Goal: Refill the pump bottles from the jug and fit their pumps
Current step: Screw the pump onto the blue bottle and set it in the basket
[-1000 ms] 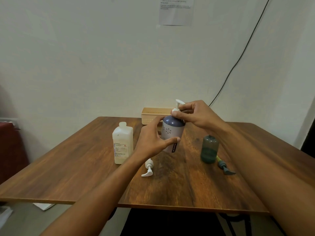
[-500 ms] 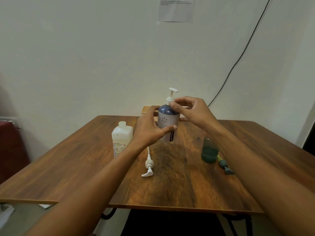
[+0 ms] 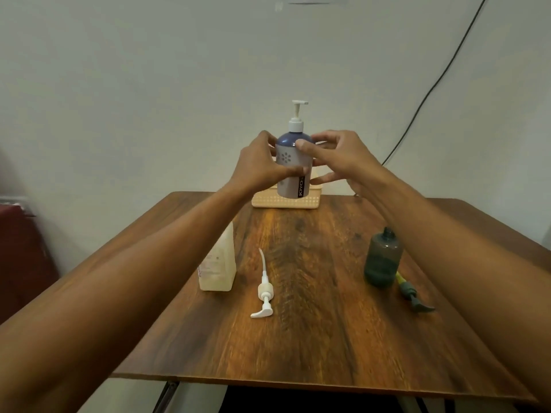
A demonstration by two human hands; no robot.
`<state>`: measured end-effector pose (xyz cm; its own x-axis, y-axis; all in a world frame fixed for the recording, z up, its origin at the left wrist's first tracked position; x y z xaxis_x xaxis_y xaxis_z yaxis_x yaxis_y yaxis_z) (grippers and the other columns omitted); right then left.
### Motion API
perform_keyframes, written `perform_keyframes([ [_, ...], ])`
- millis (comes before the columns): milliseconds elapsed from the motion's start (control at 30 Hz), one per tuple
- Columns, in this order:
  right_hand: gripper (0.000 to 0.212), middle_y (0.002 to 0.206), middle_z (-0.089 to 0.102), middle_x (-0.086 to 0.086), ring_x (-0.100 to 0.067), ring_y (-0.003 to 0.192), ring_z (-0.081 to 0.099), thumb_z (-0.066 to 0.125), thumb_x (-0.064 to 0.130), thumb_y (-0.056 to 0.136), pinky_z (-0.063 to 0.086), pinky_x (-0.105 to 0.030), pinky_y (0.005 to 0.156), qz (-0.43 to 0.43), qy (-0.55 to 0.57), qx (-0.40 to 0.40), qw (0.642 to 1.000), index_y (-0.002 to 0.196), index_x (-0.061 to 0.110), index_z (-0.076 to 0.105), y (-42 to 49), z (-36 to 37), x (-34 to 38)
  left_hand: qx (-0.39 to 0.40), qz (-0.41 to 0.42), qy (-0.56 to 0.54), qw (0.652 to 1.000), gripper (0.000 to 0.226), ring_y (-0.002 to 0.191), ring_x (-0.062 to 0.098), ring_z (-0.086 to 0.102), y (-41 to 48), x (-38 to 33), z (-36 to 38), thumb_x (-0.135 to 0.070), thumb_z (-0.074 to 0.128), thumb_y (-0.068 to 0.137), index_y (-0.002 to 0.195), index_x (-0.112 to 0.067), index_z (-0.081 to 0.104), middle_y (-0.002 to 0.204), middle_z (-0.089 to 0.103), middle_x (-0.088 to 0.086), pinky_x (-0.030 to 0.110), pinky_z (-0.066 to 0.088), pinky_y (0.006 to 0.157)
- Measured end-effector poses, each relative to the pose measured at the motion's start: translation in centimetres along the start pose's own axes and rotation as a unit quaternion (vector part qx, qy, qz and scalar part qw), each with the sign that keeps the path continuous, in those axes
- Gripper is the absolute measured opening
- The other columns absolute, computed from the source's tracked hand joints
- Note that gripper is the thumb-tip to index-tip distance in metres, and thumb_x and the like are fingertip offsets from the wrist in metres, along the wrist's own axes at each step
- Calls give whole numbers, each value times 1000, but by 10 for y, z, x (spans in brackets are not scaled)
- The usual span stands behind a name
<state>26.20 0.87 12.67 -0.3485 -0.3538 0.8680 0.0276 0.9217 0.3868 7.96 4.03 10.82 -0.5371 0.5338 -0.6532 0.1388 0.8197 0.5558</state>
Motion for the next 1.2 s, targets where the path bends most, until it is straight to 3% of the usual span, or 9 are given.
perform_keyframes([
  [67,65,126,73,-11,-23,104,77,84,40,89,69,-47,72,1,-2,-6,1000,141,8,62,23,1,0,4,8,44,999,79,104,13,60,24,0,-3,-51,90,68,129,-15,55,126,66,4,18,51,72],
  [200,65,127,73,-14,-26,106,77,84,38,90,69,-48,75,0,-11,-14,1000,141,5,61,73,7,-5,21,-5,89,996,79,104,20,67,73,6,-7,-52,90,68,129,-11,60,119,68,7,36,61,86],
  [367,61,132,72,-13,-29,116,74,83,32,92,68,-45,78,-4,-38,-6,999,142,6,60,138,16,-18,76,-49,20,996,56,95,19,72,134,32,-6,-33,87,79,122,-6,65,109,70,5,24,61,70],
  [567,62,140,67,-15,-33,128,67,83,27,92,65,-53,88,11,-54,-11,998,144,4,58,208,39,-57,110,-98,-41,988,31,101,19,71,197,93,4,-15,66,94,122,-3,69,116,71,9,25,60,81],
  [733,60,135,69,-15,-32,126,68,84,27,92,67,-50,83,31,-46,-17,998,141,3,61,261,62,-95,123,-117,-99,981,34,113,19,67,228,145,20,-1,55,94,127,-4,66,120,68,8,30,58,92],
  [867,58,128,70,-14,-30,119,70,87,28,89,68,-47,78,45,-43,-23,998,136,4,63,292,86,-131,132,-132,-129,974,37,120,21,63,243,190,39,1,54,95,131,-3,61,126,66,8,26,55,89],
  [1067,58,119,67,-7,-28,114,69,87,28,88,68,-45,77,79,-57,-10,995,136,4,64,318,118,-189,140,-170,-110,969,42,125,25,60,252,252,73,0,54,96,137,3,55,134,61,13,31,55,96],
  [1200,60,119,66,-6,-30,116,69,88,30,87,68,-46,79,90,-70,-9,993,137,5,65,329,131,-219,141,-178,-85,970,40,122,24,60,255,278,89,0,54,96,136,1,57,132,62,13,30,54,93],
])
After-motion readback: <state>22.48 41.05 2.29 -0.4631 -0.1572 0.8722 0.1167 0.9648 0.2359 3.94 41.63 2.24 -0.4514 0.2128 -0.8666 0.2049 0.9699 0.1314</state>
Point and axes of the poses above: each hand's wrist, its own y-axis towards the middle knuckle, its own z-axis out of the palm, x = y × z, the point moved 2 cm from there along y, towards the middle knuckle
